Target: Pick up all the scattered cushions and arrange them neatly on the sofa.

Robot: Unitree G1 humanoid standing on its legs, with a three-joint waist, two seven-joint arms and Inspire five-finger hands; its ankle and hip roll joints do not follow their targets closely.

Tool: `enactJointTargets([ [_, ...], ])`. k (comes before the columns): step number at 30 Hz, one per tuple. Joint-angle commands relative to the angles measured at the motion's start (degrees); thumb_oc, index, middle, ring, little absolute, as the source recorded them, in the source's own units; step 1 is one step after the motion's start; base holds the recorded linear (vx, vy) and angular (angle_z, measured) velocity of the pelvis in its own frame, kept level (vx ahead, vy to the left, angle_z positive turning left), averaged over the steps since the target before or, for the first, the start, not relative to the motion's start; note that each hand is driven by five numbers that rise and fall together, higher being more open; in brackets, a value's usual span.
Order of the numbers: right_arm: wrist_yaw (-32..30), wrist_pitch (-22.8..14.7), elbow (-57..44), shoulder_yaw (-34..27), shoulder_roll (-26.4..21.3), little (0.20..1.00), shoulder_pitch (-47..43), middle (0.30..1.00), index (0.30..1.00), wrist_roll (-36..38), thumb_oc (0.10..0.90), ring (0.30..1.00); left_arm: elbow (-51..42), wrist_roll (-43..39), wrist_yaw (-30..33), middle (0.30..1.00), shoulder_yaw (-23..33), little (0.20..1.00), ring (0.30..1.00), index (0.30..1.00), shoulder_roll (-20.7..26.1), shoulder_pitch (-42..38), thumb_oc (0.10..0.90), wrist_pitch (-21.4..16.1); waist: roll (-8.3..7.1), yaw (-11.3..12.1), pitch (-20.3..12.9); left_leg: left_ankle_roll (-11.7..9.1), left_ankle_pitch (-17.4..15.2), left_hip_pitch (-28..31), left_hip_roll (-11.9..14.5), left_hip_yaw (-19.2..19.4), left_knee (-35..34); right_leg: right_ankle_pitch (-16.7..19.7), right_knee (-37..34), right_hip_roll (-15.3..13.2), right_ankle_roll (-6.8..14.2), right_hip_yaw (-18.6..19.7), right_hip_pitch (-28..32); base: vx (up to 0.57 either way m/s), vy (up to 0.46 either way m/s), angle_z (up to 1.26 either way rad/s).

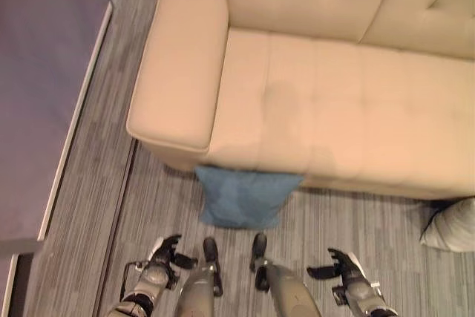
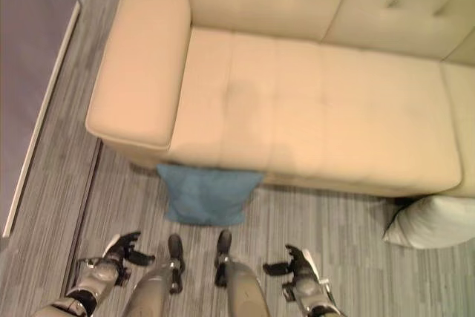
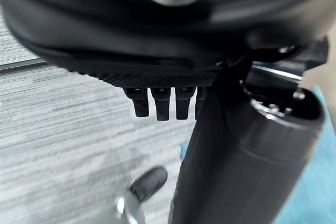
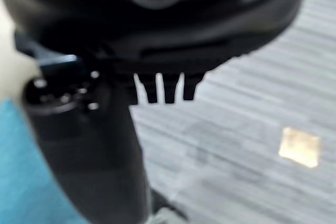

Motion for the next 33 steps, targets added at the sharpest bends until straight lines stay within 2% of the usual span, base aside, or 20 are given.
enactJointTargets([
  [1, -4.35, -4.14, -6.94, 0.11, -2.53, 0.900, 1.05, 0.900, 0.900, 5.53, 0.800, 0.900, -5.92, -7.32, 4.14, 0.900, -0.20, 0.900, 0.900, 0.900, 2.67, 2.47, 0.800, -4.49, -0.90, 0.84, -4.16, -2.06, -7.70, -5.57, 1.00, -0.96, 7.49, -3.66, 1.84, -3.94, 5.72, 2.96, -2.35, -0.07, 0.012, 0.15],
  [8, -9.92, -6.92, -12.85, -0.34, -3.65, 0.900, -9.27, 0.900, 0.900, 9.40, 0.800, 0.900, -10.81, -15.48, 7.41, 0.900, -1.82, 0.900, 0.900, 0.900, 3.42, -7.91, 0.800, -7.56, 0.63, -0.26, -3.57, -2.35, -6.95, -24.28, 2.22, -1.80, 14.92, -4.29, 9.73, -5.76, 4.77, 2.86, -20.50, -0.15, -0.012, 0.10],
  [9, -9.92, -6.92, -12.82, -0.36, -3.66, 0.900, -9.35, 0.900, 0.900, 9.41, 0.800, 0.900, -10.75, -15.50, 7.41, 0.900, -1.83, 0.900, 0.900, 0.900, 3.41, -8.01, 0.800, -7.57, 0.66, -0.28, -3.78, -2.35, -7.00, -24.71, 2.23, -1.85, 15.13, -4.36, 9.92, -5.78, 4.77, 2.85, -20.90, -0.10, -0.014, 0.13],
  [10, -11.65, -7.76, -15.04, -1.06, -4.28, 0.900, -11.71, 0.900, 0.900, 10.19, 0.800, 0.900, -12.36, -16.67, 8.16, 0.900, -2.02, 0.900, 0.900, 0.900, 3.81, -10.82, 0.800, -8.20, 1.29, -0.58, -4.22, -2.29, -6.68, -29.78, 2.34, -2.47, 16.76, -4.79, 12.49, -6.20, 4.45, 3.10, -26.13, -0.08, -0.015, 0.11],
  [11, -12.85, -8.42, -15.38, -1.36, -4.43, 0.900, -13.35, 0.900, 0.900, 10.27, 0.800, 0.900, -12.97, -17.19, 8.84, 0.900, -2.36, 0.900, 0.900, 0.900, 3.97, -12.44, 0.800, -8.74, 1.63, -0.66, -4.71, -2.29, -6.65, -32.70, 2.44, -2.90, 17.93, -5.28, 14.07, -6.43, 4.22, 3.22, -28.94, -0.08, -0.017, 0.10],
  [13, -14.67, -9.11, -16.12, -1.09, -5.32, 0.900, -16.39, 0.900, 0.900, 9.64, 0.800, 0.900, -13.69, -17.60, 9.65, 0.900, -3.08, 0.900, 0.900, 0.900, 4.57, -15.48, 0.800, -9.09, 2.32, -0.79, -5.49, -2.08, -6.86, -37.89, 2.59, -3.51, 20.48, -6.17, 17.50, -6.61, 3.77, 3.95, -34.28, -0.02, -0.020, 0.09],
  [14, -14.70, -9.11, -16.07, -1.10, -5.32, 0.900, -16.50, 0.900, 0.900, 9.62, 0.800, 0.900, -13.64, -17.61, 9.66, 0.900, -3.07, 0.900, 0.900, 0.900, 4.57, -15.60, 0.800, -9.09, 2.34, -0.80, -5.78, -2.07, -6.97, -38.48, 2.60, -3.54, 20.80, -6.30, 17.82, -6.65, 3.76, 3.99, -34.86, -0.01, -0.017, 0.10],
  [15, -16.94, -9.60, -17.36, -0.87, -5.75, 0.900, -18.95, 0.900, 0.900, 8.40, 0.800, 0.900, -15.03, -17.63, 10.50, 0.900, -3.40, 0.900, 0.900, 0.900, 5.24, -17.88, 0.800, -9.43, 2.79, -0.92, -5.92, -1.87, -7.33, -42.39, 2.83, -3.86, 23.35, -7.09, 20.81, -6.94, 3.42, 4.66, -38.78, 0.01, -0.006, 0.08],
  [16, -16.99, -9.58, -17.35, -0.88, -5.74, 0.900, -19.04, 0.900, 0.900, 8.35, 0.800, 0.900, -14.99, -17.64, 10.51, 0.900, -3.39, 0.900, 0.900, 0.900, 5.25, -17.98, 0.800, -9.42, 2.80, -0.92, -6.27, -1.86, -7.49, -43.07, 2.85, -3.87, 23.75, -7.25, 21.21, -6.99, 3.42, 4.73, -39.46, 0.01, -0.021, 0.05],
  [18, -20.24, -9.79, -18.61, -0.48, -5.84, 0.900, -21.75, 0.900, 0.900, 5.84, 0.800, 0.900, -16.20, -17.41, 12.54, 0.900, -3.61, 0.900, 0.900, 0.900, 6.03, -20.41, 0.800, -9.88, 3.36, -1.02, -6.96, -1.40, -8.50, -48.02, 2.52, -4.31, 27.54, -8.51, 25.12, -6.77, 2.74, 5.58, -44.47, 0.03, -0.021, 0.00],
  [23, -23.07, -9.62, -22.40, 0.21, -4.67, 0.900, -21.77, 0.900, 0.900, 2.42, 0.800, 0.900, -18.18, -16.34, 14.22, 0.900, -3.92, 0.900, 0.900, 0.900, 5.65, -21.36, 0.800, -9.55, 3.66, -1.53, -7.75, -0.80, -10.22, -53.08, 2.31, -4.04, 32.16, -10.01, 29.79, -6.42, 2.07, 7.02, -50.04, 0.05, -0.004, -0.01],
  [33, -22.47, -10.66, -23.48, 0.85, -4.42, 0.900, -23.11, 0.900, 0.900, 3.20, 0.800, 0.900, -19.10, -16.54, 14.30, 0.900, -4.71, 0.900, 0.900, 0.900, 6.39, -24.67, 0.800, -9.73, 4.31, -2.09, -8.10, -0.39, -10.73, -56.71, 2.21, -3.51, 33.41, -9.47, 30.88, -5.90, 2.55, 8.54, -54.25, 0.00, -0.008, -0.03],
])
